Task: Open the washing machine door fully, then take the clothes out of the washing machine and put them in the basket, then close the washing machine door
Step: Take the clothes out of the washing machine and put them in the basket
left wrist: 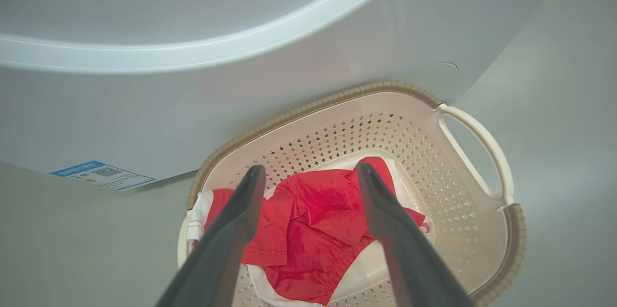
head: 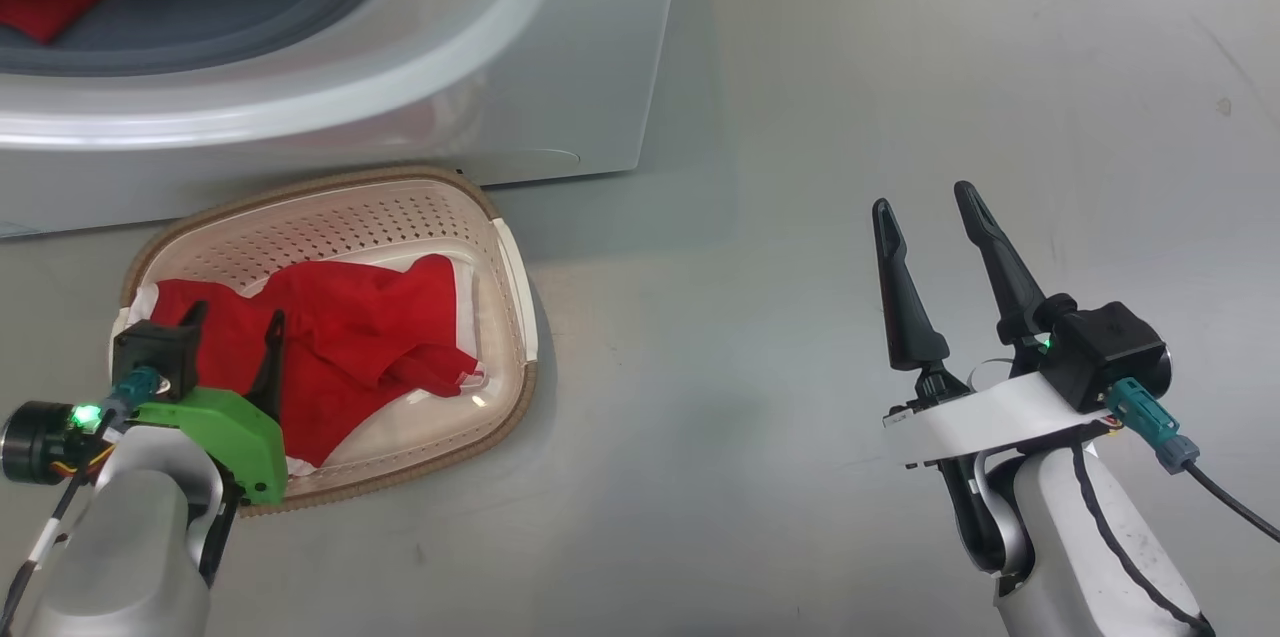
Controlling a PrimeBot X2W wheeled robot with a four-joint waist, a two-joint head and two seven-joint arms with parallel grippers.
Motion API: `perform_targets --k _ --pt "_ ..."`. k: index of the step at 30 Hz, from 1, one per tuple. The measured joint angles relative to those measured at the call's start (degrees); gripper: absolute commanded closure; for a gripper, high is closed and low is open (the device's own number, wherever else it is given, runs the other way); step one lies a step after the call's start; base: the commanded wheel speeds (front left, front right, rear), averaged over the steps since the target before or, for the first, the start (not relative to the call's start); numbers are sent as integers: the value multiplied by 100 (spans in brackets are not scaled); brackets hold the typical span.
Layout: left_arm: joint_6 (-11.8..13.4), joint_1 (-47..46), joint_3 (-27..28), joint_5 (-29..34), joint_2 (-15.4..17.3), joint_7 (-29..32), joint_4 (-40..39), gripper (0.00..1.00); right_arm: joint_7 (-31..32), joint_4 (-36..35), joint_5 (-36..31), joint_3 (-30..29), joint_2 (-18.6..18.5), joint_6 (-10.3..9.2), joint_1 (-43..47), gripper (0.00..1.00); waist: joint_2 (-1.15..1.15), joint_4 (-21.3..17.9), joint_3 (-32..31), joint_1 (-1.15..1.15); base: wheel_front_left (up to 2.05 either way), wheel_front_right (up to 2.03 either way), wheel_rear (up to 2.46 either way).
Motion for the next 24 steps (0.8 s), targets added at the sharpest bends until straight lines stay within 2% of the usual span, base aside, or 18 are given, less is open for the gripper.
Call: perform_targets --k 6,15,24 --pt "-1 -16 3 8 -32 -19 -354 0 0 65 15 -78 0 3 1 0 0 130 -237 0 0 0 0" --pt "-1 30 279 37 -57 -20 -1647 0 0 134 15 -235 -4 18 57 0 0 385 -660 0 0 0 0" --pt "25 720 506 145 -178 -21 -2440 0 0 175 18 -256 -5 115 214 0 0 617 -1070 0 0 0 0"
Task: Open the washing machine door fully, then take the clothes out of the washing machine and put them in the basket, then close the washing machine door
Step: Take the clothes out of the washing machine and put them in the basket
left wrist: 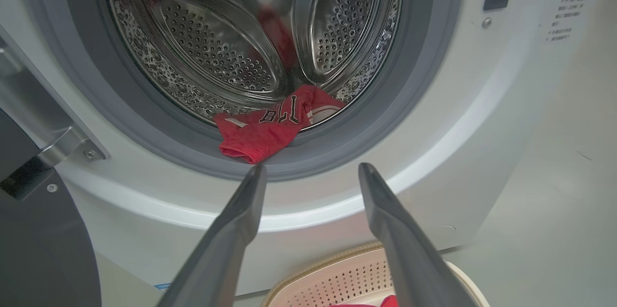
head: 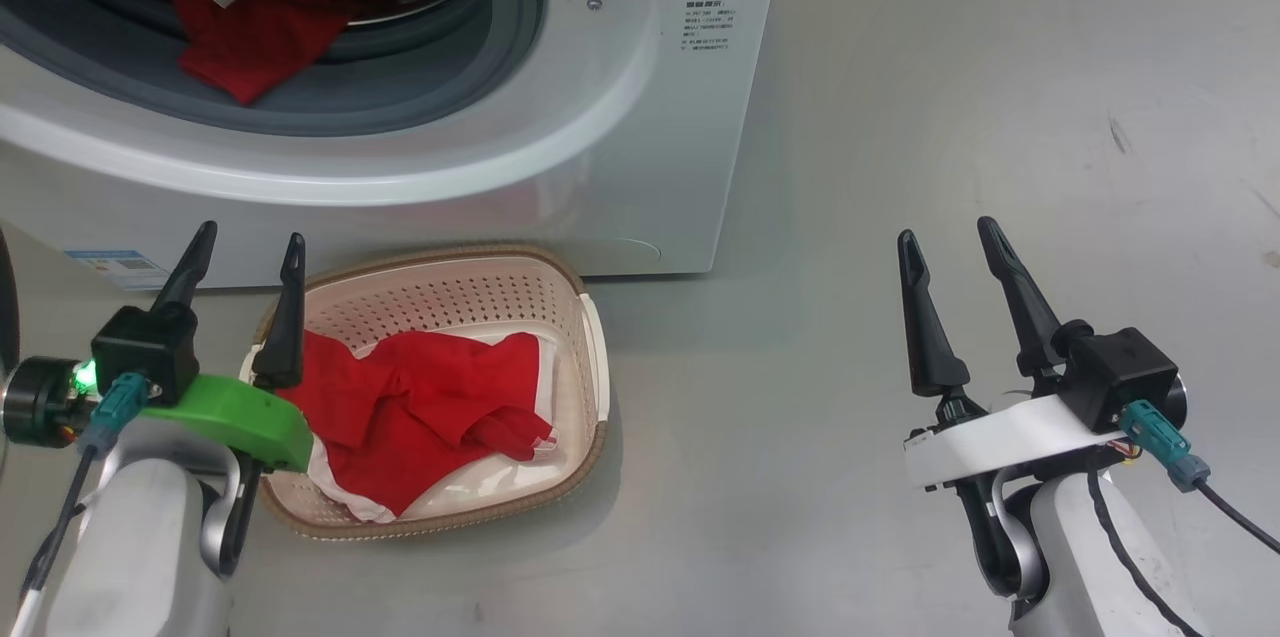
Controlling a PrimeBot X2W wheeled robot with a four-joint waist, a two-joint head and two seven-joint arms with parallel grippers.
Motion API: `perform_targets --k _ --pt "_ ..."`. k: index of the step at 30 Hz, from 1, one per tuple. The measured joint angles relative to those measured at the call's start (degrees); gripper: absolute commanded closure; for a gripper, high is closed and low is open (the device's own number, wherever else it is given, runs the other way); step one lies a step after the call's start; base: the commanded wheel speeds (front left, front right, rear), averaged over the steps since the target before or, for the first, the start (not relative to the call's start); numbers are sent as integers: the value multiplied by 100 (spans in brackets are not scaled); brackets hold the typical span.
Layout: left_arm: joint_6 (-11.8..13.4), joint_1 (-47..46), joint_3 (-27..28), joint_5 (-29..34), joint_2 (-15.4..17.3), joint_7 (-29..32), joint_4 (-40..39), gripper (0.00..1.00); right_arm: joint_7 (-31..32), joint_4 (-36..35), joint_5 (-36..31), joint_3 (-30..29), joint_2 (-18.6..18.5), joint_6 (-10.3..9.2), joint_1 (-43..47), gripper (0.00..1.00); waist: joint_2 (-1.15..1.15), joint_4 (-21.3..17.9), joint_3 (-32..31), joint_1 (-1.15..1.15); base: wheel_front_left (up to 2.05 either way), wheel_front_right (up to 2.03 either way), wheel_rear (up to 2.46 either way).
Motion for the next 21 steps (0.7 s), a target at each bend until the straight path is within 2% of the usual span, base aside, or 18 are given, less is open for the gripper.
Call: perform_targets --k 7,21 --pt "105 531 174 23 -125 0 -465 0 0 31 23 -5 1 51 161 0 0 60 -284 0 0 0 0" --pt "137 1143 314 182 -296 0 -1114 0 0 31 51 -60 2 104 381 0 0 40 -540 0 0 0 0"
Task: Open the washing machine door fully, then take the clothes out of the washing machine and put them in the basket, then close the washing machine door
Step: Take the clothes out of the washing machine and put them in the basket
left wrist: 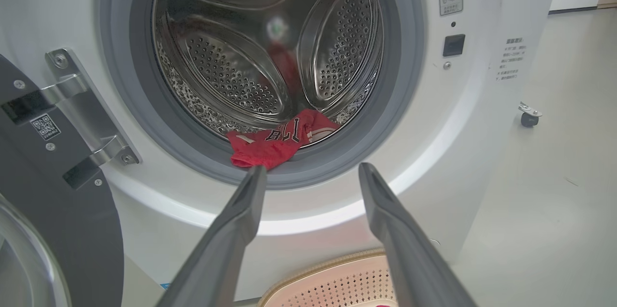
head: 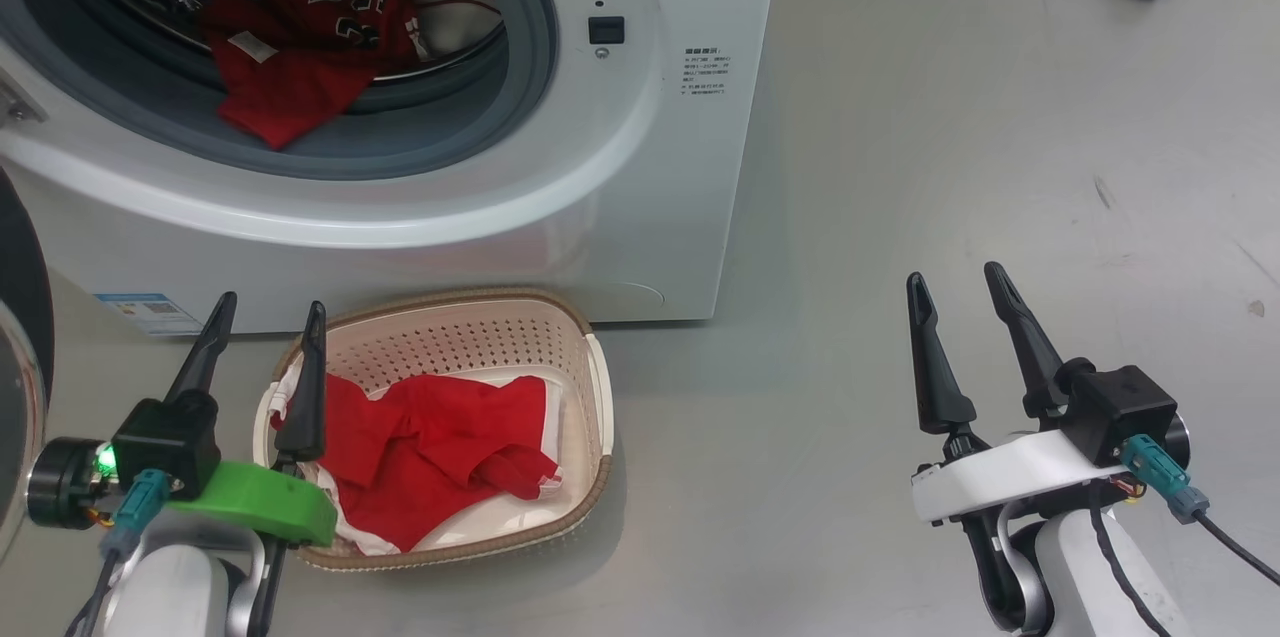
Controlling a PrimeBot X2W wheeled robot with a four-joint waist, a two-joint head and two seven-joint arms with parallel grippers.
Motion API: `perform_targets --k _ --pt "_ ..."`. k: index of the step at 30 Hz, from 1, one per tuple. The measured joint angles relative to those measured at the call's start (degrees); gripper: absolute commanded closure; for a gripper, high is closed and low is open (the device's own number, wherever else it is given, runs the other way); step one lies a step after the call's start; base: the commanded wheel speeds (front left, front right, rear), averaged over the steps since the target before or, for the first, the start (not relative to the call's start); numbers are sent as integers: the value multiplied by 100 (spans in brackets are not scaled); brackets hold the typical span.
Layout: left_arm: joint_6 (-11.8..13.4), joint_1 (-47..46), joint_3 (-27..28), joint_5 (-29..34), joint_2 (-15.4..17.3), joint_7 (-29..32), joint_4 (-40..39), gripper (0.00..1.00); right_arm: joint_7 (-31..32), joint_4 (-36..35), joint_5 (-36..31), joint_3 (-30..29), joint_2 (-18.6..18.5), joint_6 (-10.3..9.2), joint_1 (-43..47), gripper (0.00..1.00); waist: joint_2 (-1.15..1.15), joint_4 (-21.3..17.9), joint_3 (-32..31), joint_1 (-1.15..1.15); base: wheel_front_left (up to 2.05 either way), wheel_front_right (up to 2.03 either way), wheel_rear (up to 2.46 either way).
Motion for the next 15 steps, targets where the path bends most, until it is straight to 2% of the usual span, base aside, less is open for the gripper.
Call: perform_targets --k 15 --pt "0 309 76 103 -85 0 -331 0 0 -16 0 -2 1 43 42 0 0 -50 -50 0 0 0 0"
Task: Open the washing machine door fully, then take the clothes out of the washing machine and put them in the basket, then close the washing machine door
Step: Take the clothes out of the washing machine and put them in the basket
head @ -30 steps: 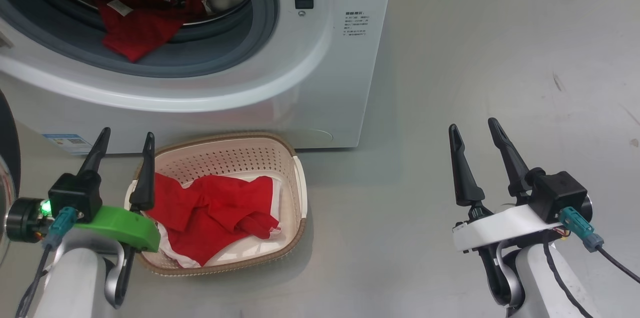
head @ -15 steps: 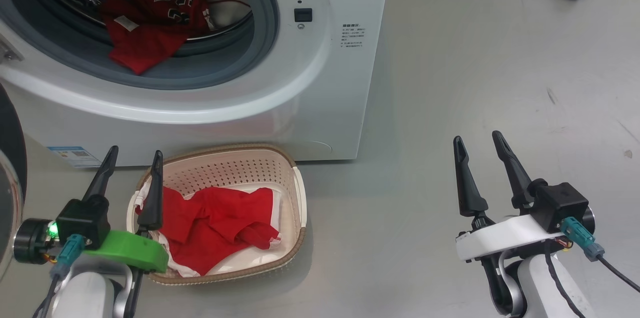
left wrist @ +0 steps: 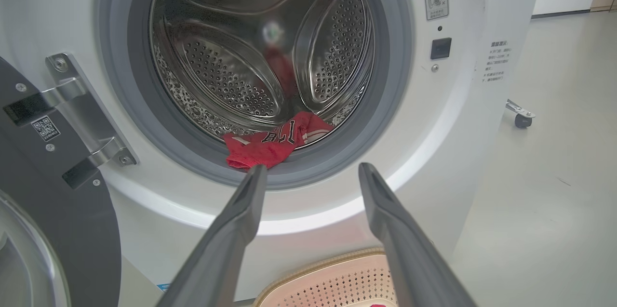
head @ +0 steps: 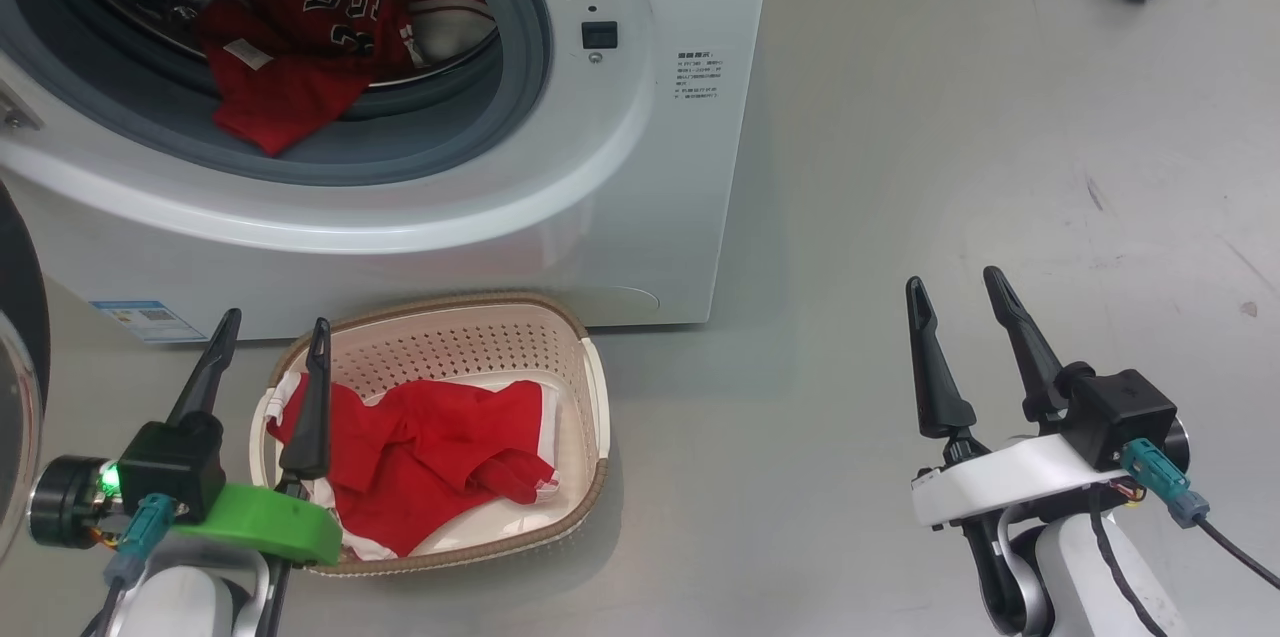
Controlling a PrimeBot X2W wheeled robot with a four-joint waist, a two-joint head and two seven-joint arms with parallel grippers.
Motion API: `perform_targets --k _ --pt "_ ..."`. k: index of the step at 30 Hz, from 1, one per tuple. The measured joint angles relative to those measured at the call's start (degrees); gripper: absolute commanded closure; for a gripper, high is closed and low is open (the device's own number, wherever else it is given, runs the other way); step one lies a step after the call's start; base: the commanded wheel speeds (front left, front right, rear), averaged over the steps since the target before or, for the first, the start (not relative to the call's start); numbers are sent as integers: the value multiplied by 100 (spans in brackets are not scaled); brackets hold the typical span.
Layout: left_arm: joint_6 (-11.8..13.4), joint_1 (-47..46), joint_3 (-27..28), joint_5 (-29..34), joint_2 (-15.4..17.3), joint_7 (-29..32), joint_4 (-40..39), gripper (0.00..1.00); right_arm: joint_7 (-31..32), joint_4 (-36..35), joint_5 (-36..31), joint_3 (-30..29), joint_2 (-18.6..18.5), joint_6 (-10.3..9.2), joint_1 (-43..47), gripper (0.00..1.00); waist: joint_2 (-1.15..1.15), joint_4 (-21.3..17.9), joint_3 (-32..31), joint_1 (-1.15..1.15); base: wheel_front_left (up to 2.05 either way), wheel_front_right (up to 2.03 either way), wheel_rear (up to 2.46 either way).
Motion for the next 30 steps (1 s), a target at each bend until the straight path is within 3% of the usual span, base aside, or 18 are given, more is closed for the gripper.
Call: perform_targets --k 30 --pt "-31 326 30 198 -138 0 -102 0 0 70 45 -23 4 55 226 0 0 -9 -357 0 0 0 0"
